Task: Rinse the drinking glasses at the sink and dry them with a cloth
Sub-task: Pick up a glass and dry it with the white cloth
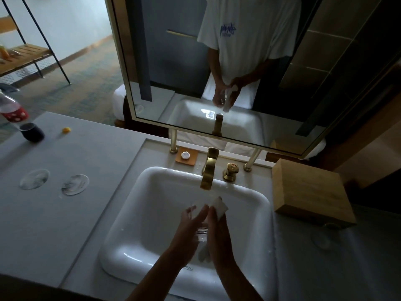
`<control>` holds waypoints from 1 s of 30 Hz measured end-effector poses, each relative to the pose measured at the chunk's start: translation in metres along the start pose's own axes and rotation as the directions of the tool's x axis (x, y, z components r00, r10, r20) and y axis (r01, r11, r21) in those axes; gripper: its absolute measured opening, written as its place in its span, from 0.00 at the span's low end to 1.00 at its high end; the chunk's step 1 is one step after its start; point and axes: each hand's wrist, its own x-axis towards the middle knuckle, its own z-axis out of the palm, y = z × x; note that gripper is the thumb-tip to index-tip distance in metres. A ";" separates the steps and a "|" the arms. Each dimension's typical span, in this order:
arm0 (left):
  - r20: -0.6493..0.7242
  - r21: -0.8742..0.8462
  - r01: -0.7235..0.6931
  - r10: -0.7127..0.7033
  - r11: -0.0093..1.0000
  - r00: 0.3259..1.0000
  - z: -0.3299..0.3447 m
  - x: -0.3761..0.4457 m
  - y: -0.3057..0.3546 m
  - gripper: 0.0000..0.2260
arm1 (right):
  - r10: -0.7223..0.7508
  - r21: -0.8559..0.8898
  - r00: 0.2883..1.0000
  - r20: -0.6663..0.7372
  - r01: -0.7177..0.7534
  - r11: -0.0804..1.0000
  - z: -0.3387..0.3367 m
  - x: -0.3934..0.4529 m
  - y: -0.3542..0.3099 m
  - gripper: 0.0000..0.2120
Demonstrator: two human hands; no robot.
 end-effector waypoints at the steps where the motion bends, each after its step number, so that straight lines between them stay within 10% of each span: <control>1: -0.044 -0.030 0.002 -0.003 1.000 0.999 0.000 0.001 -0.002 0.33 | -0.070 0.003 0.997 -0.041 0.070 0.998 0.001 -0.009 0.001 0.31; 4: -0.169 0.059 -0.029 0.039 0.998 0.985 -0.003 0.008 -0.003 0.34 | -0.135 0.008 0.990 0.034 0.135 0.991 0.010 -0.028 0.004 0.29; 12: 0.091 0.128 -0.020 0.009 0.992 0.996 -0.007 -0.007 0.003 0.21 | -0.261 -0.041 0.957 -0.127 0.258 0.965 0.006 -0.009 -0.006 0.26; 16: 0.209 0.061 -0.002 -0.011 0.998 0.978 -0.006 -0.009 0.008 0.29 | -0.151 0.076 0.979 -0.140 0.163 0.984 -0.007 -0.001 -0.035 0.20; 27: -0.165 0.168 -0.025 0.053 0.985 0.985 0.010 -0.003 0.000 0.37 | -0.152 0.009 0.986 -0.072 0.153 0.988 0.015 -0.034 -0.007 0.37; 30: -0.134 0.174 -0.035 0.059 0.984 0.989 0.013 -0.011 0.001 0.24 | -0.227 -0.056 0.954 -0.198 0.220 0.974 0.013 -0.021 -0.009 0.33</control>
